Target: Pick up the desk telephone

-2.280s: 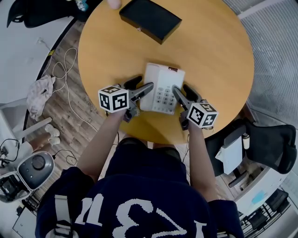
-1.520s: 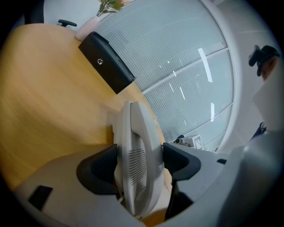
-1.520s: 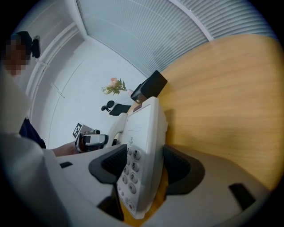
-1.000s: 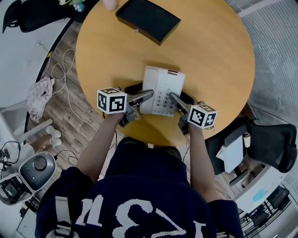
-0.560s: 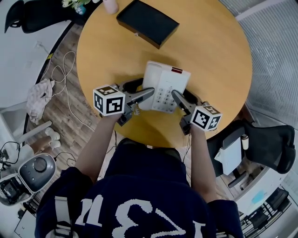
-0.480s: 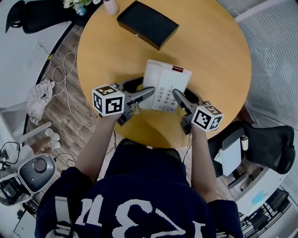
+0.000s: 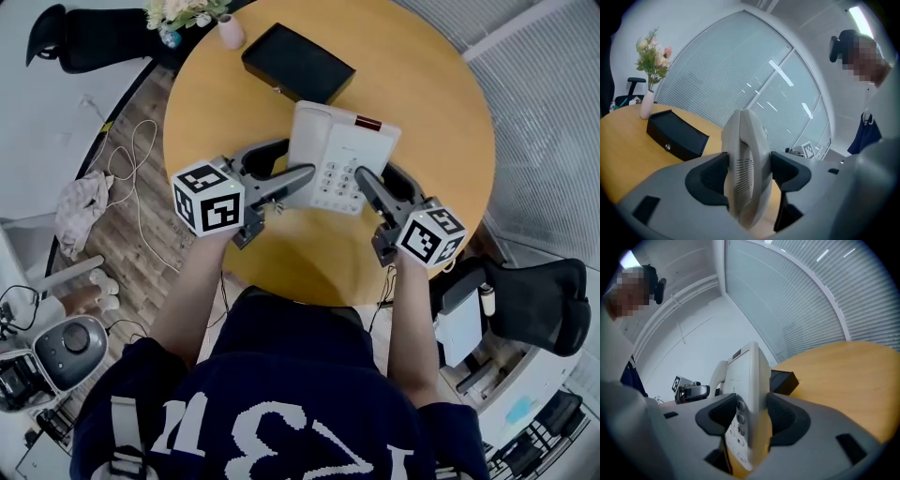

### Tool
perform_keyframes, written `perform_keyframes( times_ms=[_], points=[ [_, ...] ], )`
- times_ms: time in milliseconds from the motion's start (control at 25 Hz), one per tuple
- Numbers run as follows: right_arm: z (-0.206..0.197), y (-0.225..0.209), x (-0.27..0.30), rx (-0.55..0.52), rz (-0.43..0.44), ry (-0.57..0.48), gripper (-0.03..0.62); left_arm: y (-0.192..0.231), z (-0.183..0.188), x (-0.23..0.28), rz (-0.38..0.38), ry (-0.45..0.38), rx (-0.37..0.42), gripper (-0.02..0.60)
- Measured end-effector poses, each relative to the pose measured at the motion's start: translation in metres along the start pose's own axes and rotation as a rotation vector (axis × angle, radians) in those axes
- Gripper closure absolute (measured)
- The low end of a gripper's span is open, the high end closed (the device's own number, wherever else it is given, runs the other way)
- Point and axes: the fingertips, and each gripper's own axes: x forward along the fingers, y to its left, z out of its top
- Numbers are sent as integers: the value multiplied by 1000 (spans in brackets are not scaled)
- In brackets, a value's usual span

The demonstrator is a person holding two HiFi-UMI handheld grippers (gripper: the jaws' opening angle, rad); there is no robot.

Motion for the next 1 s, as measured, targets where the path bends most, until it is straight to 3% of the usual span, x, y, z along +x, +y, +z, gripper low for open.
perform_keyframes(
  times_ms=[520, 1000],
  points=[
    [82, 60, -34, -157, 75, -183, 376, -70, 77, -28, -14, -138, 199, 285],
    [99, 90, -50, -233, 91, -221, 378, -96, 91, -48, -17, -190, 246, 285]
  ],
)
